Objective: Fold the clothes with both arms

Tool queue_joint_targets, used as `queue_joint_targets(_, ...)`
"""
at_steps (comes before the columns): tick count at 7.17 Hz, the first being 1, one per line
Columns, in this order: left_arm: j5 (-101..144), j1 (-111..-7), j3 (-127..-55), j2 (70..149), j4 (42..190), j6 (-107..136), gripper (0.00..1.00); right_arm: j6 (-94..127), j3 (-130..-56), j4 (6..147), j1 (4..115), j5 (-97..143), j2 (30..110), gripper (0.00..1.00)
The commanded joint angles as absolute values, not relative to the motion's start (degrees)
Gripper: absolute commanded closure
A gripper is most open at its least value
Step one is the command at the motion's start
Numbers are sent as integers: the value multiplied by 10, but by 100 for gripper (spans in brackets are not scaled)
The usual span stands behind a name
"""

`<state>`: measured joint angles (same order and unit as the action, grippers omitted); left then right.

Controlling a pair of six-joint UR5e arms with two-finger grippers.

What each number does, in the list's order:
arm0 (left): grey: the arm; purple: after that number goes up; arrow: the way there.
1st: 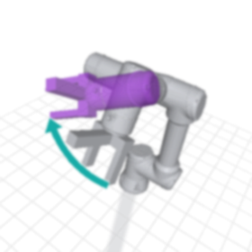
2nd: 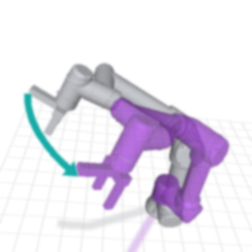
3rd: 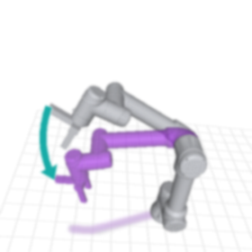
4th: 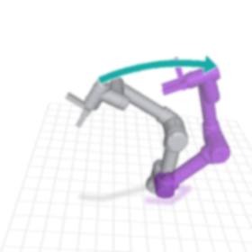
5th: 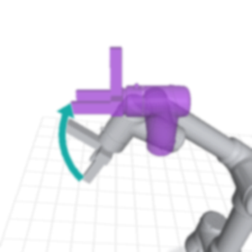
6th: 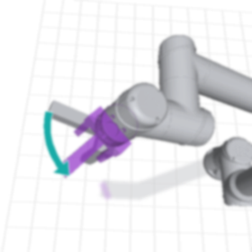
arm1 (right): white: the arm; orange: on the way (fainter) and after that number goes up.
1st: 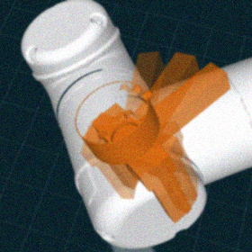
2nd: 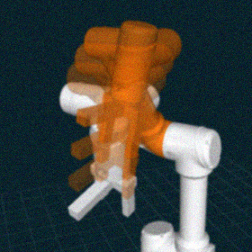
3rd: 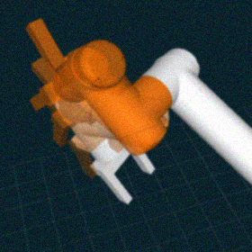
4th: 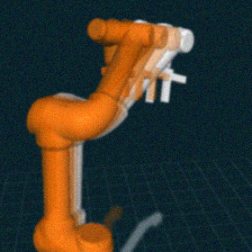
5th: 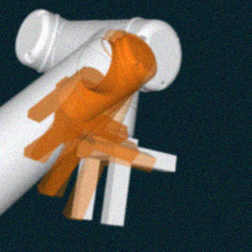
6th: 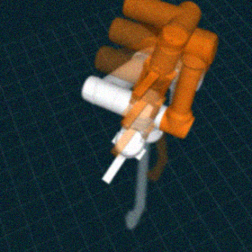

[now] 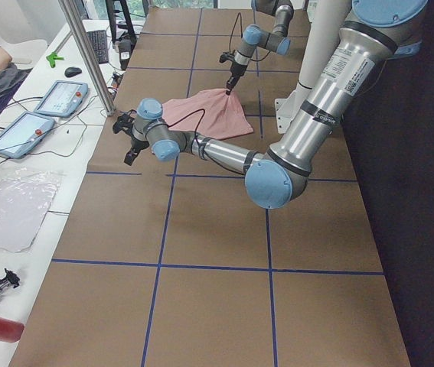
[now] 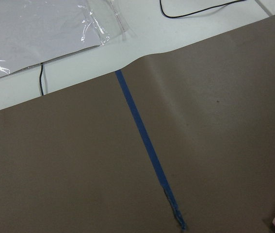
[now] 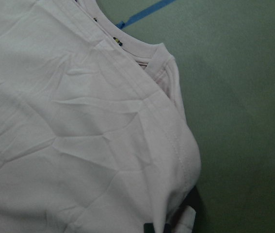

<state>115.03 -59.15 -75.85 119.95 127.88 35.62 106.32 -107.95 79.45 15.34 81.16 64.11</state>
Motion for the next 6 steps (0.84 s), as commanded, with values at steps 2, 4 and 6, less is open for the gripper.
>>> queue_joint_targets(2,1147,-483,-942,1141,1200,555,0,1140,-1103,797,85,727,666,100)
queue_joint_targets(4,1083,-364,-1070,1066,1198,739,0,1161,-1110,798,70,710,666,100)
queue_joint_targets(6,985,-238,-1135,1020,1197,929,22,1163,-1111,798,67,699,666,100)
